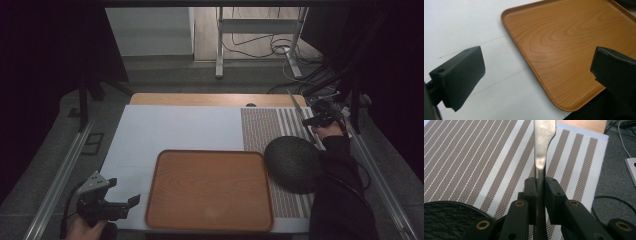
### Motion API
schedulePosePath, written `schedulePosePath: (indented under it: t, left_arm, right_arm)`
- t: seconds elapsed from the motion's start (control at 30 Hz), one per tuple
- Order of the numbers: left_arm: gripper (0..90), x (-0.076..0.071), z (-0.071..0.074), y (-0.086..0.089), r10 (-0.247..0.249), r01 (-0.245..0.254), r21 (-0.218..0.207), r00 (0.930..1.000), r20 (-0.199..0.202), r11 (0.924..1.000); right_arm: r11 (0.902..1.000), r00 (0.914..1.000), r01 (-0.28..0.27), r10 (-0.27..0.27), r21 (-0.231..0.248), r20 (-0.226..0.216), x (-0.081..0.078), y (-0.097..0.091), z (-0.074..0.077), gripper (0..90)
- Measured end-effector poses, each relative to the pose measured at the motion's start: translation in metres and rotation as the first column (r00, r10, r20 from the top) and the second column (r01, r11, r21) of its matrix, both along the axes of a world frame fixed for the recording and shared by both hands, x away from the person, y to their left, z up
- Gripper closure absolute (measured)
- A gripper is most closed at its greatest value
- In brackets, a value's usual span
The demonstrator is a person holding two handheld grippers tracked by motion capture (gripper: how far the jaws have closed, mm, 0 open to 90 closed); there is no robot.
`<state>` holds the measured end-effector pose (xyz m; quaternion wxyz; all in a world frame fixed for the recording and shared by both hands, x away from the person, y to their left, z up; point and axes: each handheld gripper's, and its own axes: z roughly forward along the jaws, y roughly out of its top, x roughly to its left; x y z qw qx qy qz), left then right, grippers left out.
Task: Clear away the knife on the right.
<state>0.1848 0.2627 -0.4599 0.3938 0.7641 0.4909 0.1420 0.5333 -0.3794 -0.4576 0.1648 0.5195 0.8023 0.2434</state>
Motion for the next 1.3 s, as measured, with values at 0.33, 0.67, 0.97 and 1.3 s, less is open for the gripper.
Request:
schedulePosePath:
  t: [0.33, 0.67, 0.97, 1.3]
  left_arm:
    - [0.0, 0.0, 0.0, 0.0, 0.0, 0.0, 0.0, 1.0, -0.001, 1.0]
    - [0.0, 0.0, 0.0, 0.0, 0.001, -0.001, -0.001, 1.0, -0.001, 1.0]
    - [0.0, 0.0, 0.0, 0.0, 0.0, 0.0, -0.002, 1.0, 0.0, 1.0]
    - [0.0, 0.0, 0.0, 0.0, 0.0, 0.0, -0.001, 1.0, 0.0, 1.0]
  right_arm:
    - [0.9993, 0.9996, -0.026, 0.025, 0.026, 0.012, -0.007, 0.001, 0.013, 80.5]
    - [0.9953, 0.9954, -0.096, 0.096, 0.013, 0.004, -0.019, 0.02, 0.021, 80.5]
    - [0.9807, 0.9808, -0.195, 0.195, 0.01, -0.002, -0.037, 0.048, 0.025, 80.4]
    - [0.9634, 0.9636, -0.267, 0.267, 0.019, -0.007, -0.058, 0.075, 0.025, 80.4]
